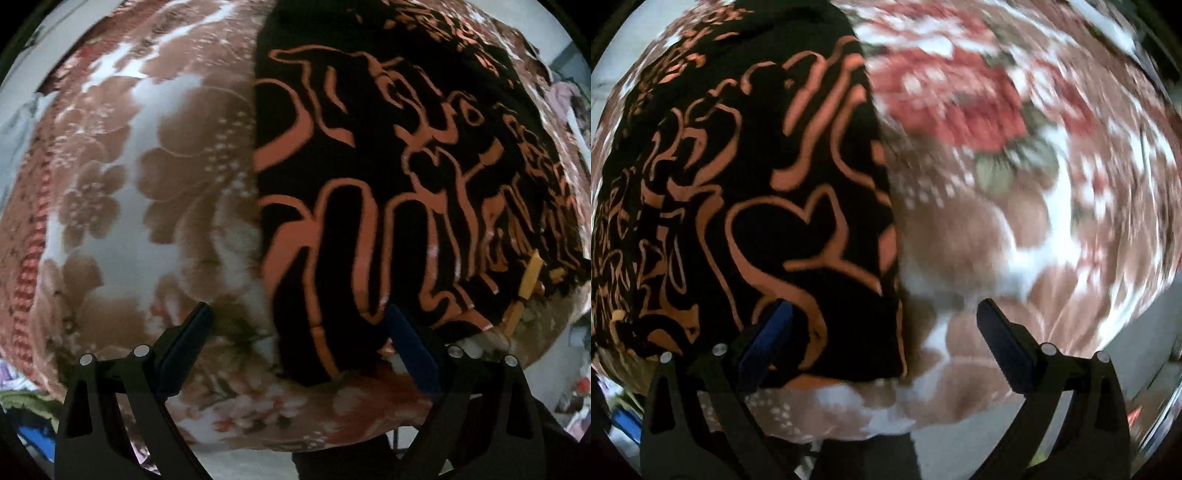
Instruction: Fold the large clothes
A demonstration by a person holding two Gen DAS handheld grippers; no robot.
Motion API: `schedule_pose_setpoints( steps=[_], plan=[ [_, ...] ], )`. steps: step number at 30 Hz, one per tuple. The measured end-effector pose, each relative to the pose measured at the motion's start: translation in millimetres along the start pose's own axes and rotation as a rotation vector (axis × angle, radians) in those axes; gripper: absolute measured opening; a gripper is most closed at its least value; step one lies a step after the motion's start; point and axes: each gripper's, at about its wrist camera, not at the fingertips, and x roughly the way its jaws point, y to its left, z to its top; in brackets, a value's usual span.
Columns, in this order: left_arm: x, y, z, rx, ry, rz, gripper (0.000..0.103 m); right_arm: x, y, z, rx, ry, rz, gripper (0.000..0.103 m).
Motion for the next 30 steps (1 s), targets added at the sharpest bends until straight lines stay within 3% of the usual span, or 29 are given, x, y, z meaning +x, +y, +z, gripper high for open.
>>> schedule_pose_setpoints(
  steps=[8, 11, 13, 16, 19, 24, 27, 30],
  plan=[
    [18.0, -0.3, -0.2, -0.031, 0.041, -0.071, 0.089, 7.3, 7.6, -14.2, -0.020, 0.012, 0.053, 0.098],
    [13.4, 1.2, 4.7, -0.022, 0.063, -0.104, 0.079, 13.2, 6.0, -16.5, -0.003, 0.024, 0.060, 0.098],
    [4.8, -8.4, 4.8, -0.002, 0.062, -0.137, 0.078, 14.0, 5.1, -14.2, 0.018, 0.030, 0.079, 0.098],
    [1.0, -11.3, 4.1, 0.010, 0.049, -0.138, 0.079, 15.4, 4.7, -6.3, 0.004, 0.026, 0.089, 0.098],
    [13.4, 4.5, -4.6, -0.026, 0.075, -0.078, 0.079, 23.0, 5.2, -2.0, -0.012, 0.032, 0.057, 0.098],
    [12.8, -6.5, -5.8, -0.010, 0.074, -0.105, 0.076, 28.0, 8.8, -2.9, -0.007, 0.031, 0.061, 0.098],
    [3.3, -19.8, 1.2, 0.022, 0.065, -0.129, 0.077, 22.4, 16.6, 0.8, -0.037, 0.029, 0.115, 0.089],
    [1.6, -14.7, 2.1, -0.016, 0.059, -0.160, 0.077, 20.0, 24.6, 0.1, -0.078, 0.032, 0.101, 0.089]
  ],
)
